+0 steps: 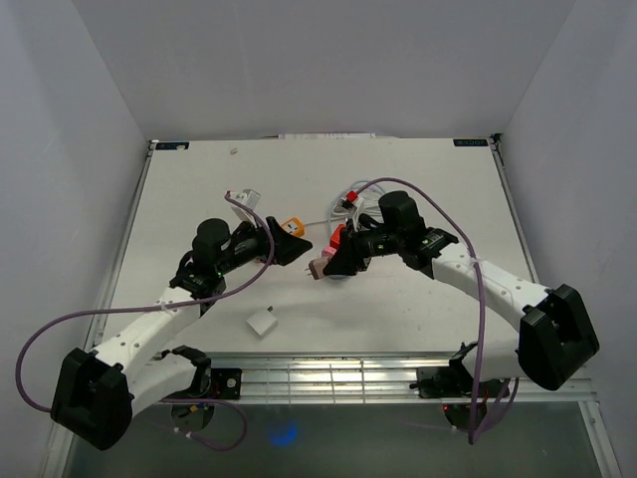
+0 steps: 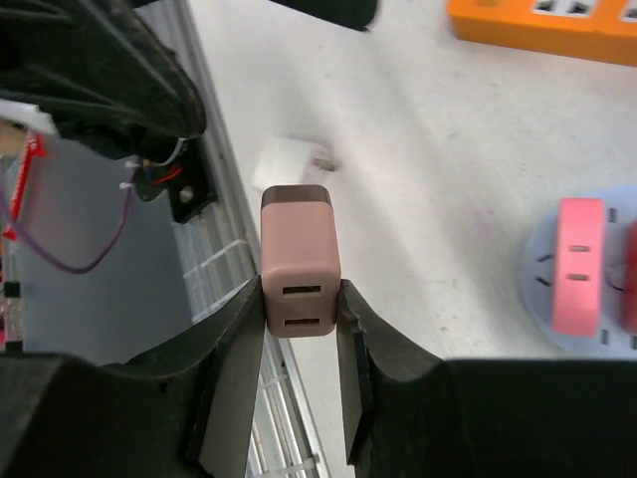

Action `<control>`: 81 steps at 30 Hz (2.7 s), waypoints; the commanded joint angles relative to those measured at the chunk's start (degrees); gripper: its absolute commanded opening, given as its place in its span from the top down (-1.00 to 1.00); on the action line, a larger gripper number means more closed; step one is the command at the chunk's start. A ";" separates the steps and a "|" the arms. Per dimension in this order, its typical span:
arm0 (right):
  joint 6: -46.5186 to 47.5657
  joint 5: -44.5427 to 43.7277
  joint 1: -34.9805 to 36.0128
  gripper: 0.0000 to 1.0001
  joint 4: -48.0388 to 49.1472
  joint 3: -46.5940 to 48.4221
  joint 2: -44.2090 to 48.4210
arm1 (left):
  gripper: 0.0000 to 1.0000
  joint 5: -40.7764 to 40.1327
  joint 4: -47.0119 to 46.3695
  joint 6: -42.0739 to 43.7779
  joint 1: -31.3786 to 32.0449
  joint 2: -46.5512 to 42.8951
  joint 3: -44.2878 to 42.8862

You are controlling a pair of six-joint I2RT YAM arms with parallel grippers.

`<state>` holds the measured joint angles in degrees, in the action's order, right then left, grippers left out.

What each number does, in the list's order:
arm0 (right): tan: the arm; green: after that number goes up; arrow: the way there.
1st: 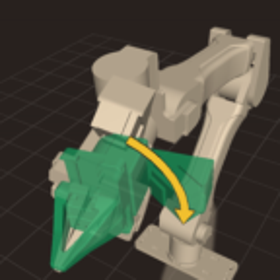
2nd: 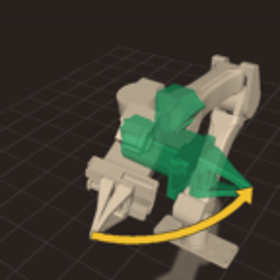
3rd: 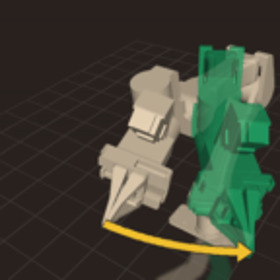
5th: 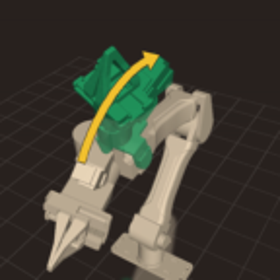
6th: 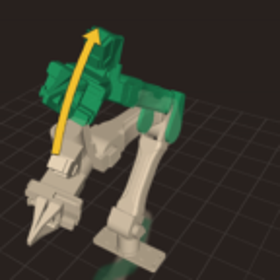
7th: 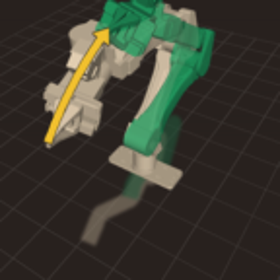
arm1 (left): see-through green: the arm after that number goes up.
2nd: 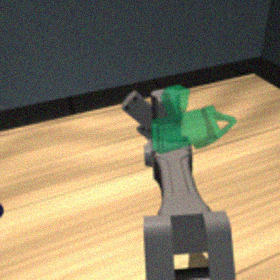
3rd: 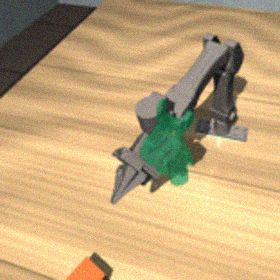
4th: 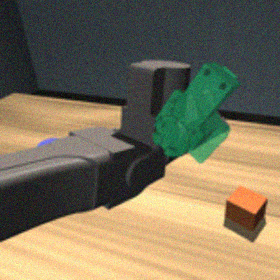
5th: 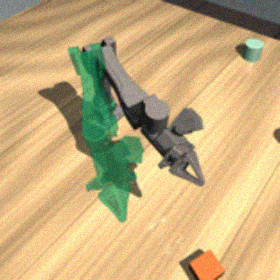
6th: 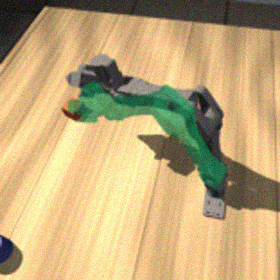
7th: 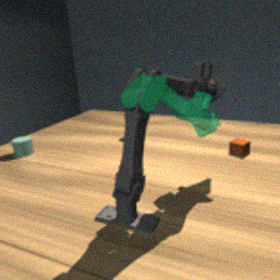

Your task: Insert the plug

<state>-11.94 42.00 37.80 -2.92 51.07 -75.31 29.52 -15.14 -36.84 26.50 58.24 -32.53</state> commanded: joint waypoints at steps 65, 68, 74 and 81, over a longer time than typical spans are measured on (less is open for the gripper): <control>-15.56 -36.64 5.44 0.84 -56.75 61.60 -41.23 | -0.40 -25.39 -16.77 -18.98 10.68 22.28 10.91; -15.48 -36.72 5.62 0.84 -58.51 62.92 -42.55 | -0.43 -26.43 -15.46 -18.18 10.59 18.69 12.05; -17.67 -39.18 5.70 0.84 -60.19 61.87 -42.73 | -0.53 -30.22 -7.46 -16.78 7.25 12.52 12.49; -22.24 -41.21 5.62 0.84 -59.49 60.29 -42.90 | -0.54 -30.05 -4.91 -14.31 4.35 6.63 12.94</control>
<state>-30.94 2.24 43.22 -61.80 111.20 -118.76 0.32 -22.65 -53.21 31.66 66.85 -19.75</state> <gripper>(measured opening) 0.370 0.769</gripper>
